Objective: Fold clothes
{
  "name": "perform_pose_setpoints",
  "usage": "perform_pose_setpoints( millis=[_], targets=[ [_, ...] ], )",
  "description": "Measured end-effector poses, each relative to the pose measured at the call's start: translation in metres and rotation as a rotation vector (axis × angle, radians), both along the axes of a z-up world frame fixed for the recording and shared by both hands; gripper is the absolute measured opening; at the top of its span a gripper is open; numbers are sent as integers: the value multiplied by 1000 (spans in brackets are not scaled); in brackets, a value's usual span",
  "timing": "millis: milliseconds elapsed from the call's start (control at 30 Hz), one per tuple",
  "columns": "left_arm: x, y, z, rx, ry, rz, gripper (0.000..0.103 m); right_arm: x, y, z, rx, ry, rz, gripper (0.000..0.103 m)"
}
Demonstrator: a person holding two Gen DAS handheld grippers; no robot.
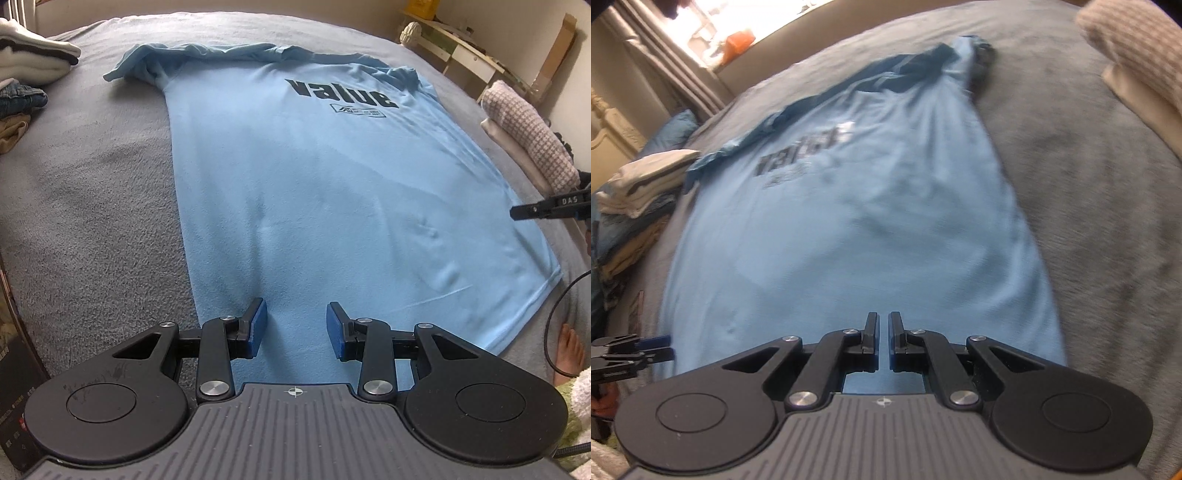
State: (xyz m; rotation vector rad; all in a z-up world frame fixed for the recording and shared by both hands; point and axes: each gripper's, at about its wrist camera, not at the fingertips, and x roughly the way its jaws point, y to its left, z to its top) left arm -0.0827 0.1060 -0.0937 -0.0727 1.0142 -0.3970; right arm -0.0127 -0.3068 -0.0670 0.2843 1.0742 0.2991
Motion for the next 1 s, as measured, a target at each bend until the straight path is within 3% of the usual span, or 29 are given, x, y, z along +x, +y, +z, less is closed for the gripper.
perform_pose_setpoints(
  millis=[333,533,800,1000],
  targets=[
    [1,-1,0,9,3,9,35,-23,-65,-1,-92,18,-184,5],
    [0,0,6,22,-2,-5,35,-33,-73,27,-66,-91,-214,5],
    [7,5,28,52,-36,8,35,-4,-36,47,34,-165,-75,5],
    [23,-14,10,74,2,14,35,26,-8,16,59,-126,2,5]
  ],
)
